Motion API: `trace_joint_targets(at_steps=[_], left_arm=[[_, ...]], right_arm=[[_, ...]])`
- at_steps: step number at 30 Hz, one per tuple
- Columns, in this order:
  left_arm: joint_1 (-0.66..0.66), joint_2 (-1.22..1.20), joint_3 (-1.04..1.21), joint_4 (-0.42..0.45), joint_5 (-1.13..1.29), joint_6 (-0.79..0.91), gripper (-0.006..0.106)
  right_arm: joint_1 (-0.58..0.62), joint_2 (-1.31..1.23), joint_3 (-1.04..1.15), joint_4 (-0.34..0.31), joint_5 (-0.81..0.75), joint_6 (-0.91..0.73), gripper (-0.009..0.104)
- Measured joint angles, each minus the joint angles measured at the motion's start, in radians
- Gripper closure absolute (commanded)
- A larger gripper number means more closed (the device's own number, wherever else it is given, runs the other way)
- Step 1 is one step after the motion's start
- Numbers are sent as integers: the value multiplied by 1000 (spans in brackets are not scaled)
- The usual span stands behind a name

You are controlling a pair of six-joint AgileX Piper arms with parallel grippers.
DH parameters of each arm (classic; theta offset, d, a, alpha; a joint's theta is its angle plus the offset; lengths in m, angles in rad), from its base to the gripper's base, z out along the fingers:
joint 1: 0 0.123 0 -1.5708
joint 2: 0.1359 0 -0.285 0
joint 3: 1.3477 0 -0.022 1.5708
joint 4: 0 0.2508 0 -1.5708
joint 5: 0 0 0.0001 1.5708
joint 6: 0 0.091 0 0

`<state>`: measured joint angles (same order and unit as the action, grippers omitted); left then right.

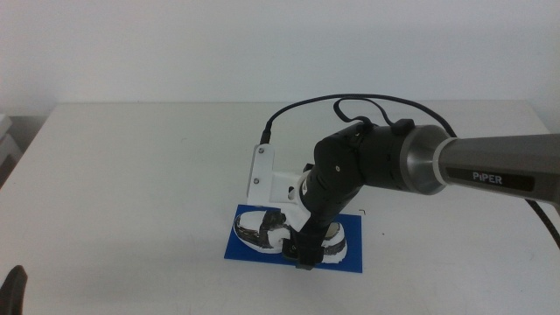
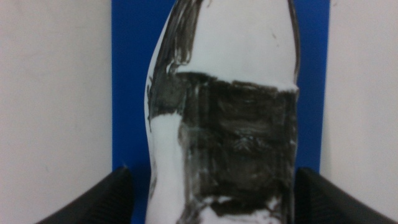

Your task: Use one arm to grab the shoe from the table and place it on the mat.

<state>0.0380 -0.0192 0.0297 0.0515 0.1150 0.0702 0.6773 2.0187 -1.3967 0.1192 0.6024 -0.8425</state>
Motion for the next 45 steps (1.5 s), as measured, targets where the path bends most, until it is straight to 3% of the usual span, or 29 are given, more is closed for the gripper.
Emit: trace_joint_targets(at_steps=[6, 13, 20, 24, 27, 30, 35, 39, 45], left_arm=[[0, 0, 0, 0, 0, 0, 7], [0, 0, 0, 0, 0, 0, 7], [0, 0, 0, 0, 0, 0, 7], [0, 0, 0, 0, 0, 0, 7], [0, 0, 0, 0, 0, 0, 7], [0, 0, 0, 0, 0, 0, 7], [0, 0, 0, 0, 0, 0, 7], [0, 0, 0, 0, 0, 0, 7], [0, 0, 0, 0, 0, 0, 7]], right_arm=[[-5, -91, 2, 1, 4, 70, 15], [-125, -393, 2, 46, 59, 349, 21], [-292, -721, 2, -27, 163, 542, 28], [-397, -863, 33, -38, 207, 612, 28], [-506, -1000, 147, -28, 163, 632, 28], [-590, -1177, 352, 22, 8, 634, 28], [-645, -1435, 721, 78, -220, 623, 28], [-648, -1589, 966, 21, -333, 621, 28], [-649, -1784, 1184, -69, -369, 621, 28]])
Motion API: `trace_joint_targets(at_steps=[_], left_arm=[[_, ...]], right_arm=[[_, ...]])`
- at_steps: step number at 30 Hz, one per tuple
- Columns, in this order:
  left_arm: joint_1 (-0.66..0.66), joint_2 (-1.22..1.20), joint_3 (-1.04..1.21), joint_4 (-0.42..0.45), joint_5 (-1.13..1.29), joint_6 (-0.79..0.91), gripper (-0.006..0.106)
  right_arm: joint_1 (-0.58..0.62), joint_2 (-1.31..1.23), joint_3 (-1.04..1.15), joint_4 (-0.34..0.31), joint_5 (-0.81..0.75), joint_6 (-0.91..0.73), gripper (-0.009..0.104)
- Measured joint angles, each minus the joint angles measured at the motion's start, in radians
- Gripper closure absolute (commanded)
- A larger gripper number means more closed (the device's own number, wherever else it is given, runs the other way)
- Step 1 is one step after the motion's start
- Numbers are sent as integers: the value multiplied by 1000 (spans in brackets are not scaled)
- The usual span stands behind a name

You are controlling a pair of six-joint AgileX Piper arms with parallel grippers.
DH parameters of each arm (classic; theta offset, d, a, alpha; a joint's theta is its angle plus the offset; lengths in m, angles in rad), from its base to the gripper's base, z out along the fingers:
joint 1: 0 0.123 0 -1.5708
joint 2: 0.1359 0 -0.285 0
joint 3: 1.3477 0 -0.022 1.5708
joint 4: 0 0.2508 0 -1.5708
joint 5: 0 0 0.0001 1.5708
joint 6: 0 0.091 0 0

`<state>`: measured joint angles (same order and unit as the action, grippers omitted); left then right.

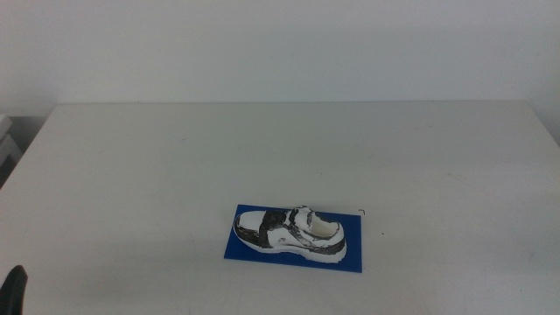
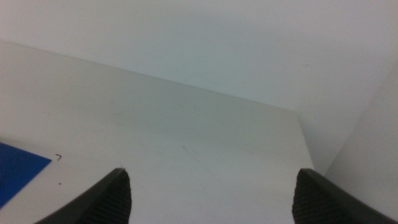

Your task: Use one arm to grab the shoe from the table and place it on the mat.

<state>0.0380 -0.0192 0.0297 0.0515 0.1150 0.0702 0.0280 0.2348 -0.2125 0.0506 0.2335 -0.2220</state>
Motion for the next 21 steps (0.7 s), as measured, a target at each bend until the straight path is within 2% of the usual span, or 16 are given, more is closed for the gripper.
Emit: trace_joint_targets(at_steps=[8, 15, 21], left_arm=[[0, 0, 0, 0, 0, 0, 7], [0, 0, 0, 0, 0, 0, 7], [0, 0, 0, 0, 0, 0, 7]], right_arm=[[0, -232, 138, -18, -10, 0, 28], [-1, -245, 229, -29, -7, 1, 28], [-1, -245, 241, -4, 0, 1, 28]])
